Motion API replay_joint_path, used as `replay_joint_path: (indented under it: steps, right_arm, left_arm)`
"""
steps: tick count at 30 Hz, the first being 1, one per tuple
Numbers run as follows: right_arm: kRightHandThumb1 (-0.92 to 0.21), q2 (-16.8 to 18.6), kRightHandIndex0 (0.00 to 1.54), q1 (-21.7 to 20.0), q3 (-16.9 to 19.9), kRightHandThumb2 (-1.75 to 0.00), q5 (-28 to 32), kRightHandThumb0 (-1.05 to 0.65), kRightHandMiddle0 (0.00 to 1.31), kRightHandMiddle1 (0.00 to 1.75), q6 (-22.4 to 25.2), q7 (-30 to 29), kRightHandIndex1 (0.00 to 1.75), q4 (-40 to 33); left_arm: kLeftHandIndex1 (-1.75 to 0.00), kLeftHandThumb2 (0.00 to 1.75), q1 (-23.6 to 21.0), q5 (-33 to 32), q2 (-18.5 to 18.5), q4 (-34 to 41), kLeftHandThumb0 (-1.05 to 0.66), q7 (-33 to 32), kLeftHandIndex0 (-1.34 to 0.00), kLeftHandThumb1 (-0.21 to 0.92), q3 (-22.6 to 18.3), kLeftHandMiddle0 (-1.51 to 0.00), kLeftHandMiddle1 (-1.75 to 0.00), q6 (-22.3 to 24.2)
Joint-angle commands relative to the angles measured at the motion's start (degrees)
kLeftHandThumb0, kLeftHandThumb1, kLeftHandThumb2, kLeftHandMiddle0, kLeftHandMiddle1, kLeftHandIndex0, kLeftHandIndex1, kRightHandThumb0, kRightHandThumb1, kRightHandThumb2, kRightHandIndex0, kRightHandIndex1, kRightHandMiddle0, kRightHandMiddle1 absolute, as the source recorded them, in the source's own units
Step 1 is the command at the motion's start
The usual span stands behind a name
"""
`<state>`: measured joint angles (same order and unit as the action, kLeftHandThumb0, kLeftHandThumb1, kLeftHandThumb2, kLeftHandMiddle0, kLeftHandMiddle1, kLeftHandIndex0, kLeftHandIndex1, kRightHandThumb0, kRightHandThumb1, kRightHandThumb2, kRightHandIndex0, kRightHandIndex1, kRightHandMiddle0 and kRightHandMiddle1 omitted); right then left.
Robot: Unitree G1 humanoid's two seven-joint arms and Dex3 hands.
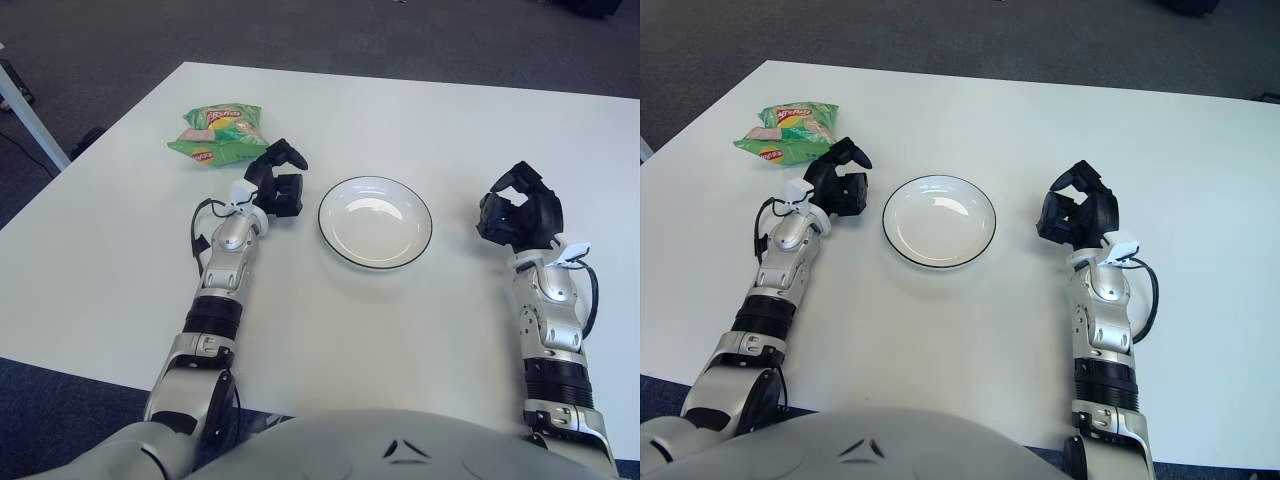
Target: Put the snack into the plate.
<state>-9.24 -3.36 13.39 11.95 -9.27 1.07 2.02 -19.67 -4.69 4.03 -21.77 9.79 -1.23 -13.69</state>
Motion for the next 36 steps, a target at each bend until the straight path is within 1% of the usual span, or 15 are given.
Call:
replay_joint_path:
  steps: [1,6,13,22,33,36]
  right_arm:
    - [-0.29,3.4,1.29,7.1,-0.4,-1.35,-0.3,-0.49,0.63,1.75,0.5,-0.2,1.75,3.9]
    - [-0.29,3.3,1.29,7.1,-0.4,-1.35,-0.3,-0.49,0.63,1.75,0.8,-0.1,1.75,3.8]
    - [-0.29,3.2,1.29,7.2,-0.6,-1.34,-0.6,-0.49,0.63,1.75,0.8,-0.1,1.75,3.7]
    - [-0.3,3.2,1.29,7.1,-0.7,-1.33,-0.5,-0.48,0.62,1.75,1.2,0.0,1.75,4.1]
    - [-0.3,3.5,1.29,6.3,-1.6,-1.33,-1.0,-0.48,0.62,1.75,1.5,-0.5,1.75,4.9]
    - [-0.3,3.6,1.29,6.1,-1.9,-1.33,-1.2,-0.48,0.62,1.75,1.4,-0.6,1.75,5.3]
  left_arm:
    - [-1.75,1.16,9.2,0.6,-1.3,-6.3,-0.44,-0.9,-0.51,0.44,-0.1,-1.26,-1.75,-0.9]
    - [-1.75,1.15,9.1,0.8,-1.3,-6.5,-0.44,-0.8,-0.51,0.45,-0.3,-1.26,-1.75,-1.1]
    - [-1.75,1.24,9.0,1.0,-1.2,-6.2,-0.46,-1.1,-0.57,0.38,-0.3,-1.27,-1.75,-1.0]
    - [-1.75,1.26,8.5,1.9,-0.7,-6.6,-0.46,-2.3,-0.58,0.36,-0.4,-1.27,-1.75,-1.2]
    - [-1.75,1.26,5.9,2.2,0.4,-10.5,-0.47,-3.6,-0.58,0.36,-2.2,-1.28,-1.75,-3.6]
    - [-1.75,1.27,5.2,2.2,0.5,-11.5,-0.47,-4.2,-0.58,0.36,-2.8,-1.28,-1.75,-4.9]
